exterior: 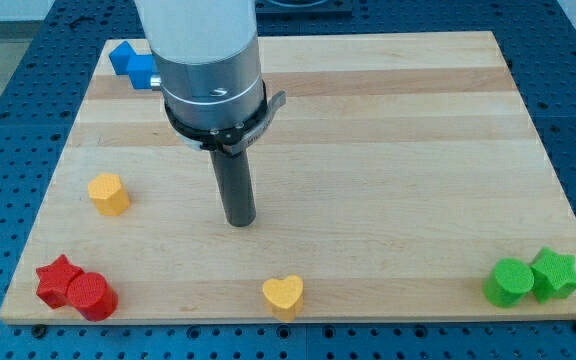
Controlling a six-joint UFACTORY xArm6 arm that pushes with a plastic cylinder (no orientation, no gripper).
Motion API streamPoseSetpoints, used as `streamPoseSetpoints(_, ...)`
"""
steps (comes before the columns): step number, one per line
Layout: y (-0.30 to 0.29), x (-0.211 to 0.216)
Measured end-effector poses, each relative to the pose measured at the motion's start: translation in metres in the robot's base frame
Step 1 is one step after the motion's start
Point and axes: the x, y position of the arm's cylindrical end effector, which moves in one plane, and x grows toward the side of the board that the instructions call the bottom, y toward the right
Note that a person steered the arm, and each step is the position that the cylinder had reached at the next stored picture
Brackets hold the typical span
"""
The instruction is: Move the yellow hexagon down a bit
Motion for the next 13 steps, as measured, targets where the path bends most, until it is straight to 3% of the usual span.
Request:
streamPoseSetpoints(2,-0.046,-0.092)
streamPoseSetpoints(6,-0.215,-0.107)
streamPoseSetpoints(8,-0.180,-0.075)
streamPoseSetpoints(10,-0.179,-0.075)
streamPoseSetpoints(11,-0.150,-0.030)
streamPoseSetpoints(12,-0.141,-0.017)
streamPoseSetpoints(13,-0.141,-0.022)
